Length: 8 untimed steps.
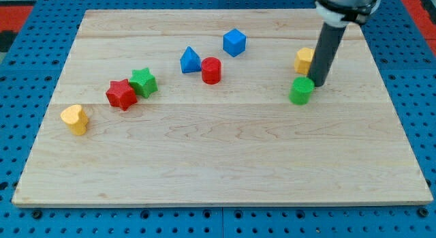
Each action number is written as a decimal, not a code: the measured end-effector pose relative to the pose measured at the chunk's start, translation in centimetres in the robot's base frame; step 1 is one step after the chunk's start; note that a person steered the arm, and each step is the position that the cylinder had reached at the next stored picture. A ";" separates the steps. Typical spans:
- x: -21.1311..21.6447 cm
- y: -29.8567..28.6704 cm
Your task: Move the red circle below to the green circle
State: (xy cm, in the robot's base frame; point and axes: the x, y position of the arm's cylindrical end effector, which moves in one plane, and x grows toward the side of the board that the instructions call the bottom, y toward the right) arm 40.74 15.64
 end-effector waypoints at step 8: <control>-8.2 0.3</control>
State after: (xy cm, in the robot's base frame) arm 32.53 15.92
